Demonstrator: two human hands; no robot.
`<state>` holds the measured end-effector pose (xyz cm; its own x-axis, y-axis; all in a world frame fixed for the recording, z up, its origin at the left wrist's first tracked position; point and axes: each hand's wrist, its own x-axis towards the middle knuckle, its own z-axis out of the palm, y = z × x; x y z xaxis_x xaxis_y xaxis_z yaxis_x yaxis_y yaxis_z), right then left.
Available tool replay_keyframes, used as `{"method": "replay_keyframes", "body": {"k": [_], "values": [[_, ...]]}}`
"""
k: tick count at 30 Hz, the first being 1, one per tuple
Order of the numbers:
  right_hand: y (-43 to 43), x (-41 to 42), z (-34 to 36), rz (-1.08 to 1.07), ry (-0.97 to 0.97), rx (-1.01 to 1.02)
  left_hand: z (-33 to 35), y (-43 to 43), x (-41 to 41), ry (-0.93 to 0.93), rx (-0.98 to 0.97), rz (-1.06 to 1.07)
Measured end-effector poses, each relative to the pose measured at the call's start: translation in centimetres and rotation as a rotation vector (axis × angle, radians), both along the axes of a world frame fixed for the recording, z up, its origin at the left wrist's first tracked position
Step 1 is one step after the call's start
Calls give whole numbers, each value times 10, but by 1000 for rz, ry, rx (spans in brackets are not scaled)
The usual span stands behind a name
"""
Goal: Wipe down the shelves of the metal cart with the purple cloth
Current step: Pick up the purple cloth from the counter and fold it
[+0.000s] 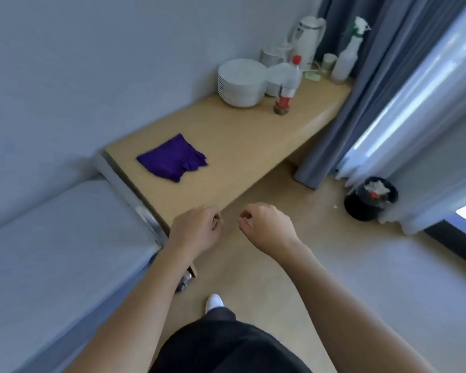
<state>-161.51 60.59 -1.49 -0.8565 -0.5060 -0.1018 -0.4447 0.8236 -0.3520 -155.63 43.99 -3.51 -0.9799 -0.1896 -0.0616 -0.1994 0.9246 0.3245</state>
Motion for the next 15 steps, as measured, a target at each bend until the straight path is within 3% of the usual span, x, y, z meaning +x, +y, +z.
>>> {"method": "replay_keyframes", "body": {"k": [7,15], "values": [[-92,-115,2,180,3,-79,13,-80,-93,73,-51,136],[-176,-226,-29,468,-18,-43,-25,-136,-153,-19,-48,510]]}}
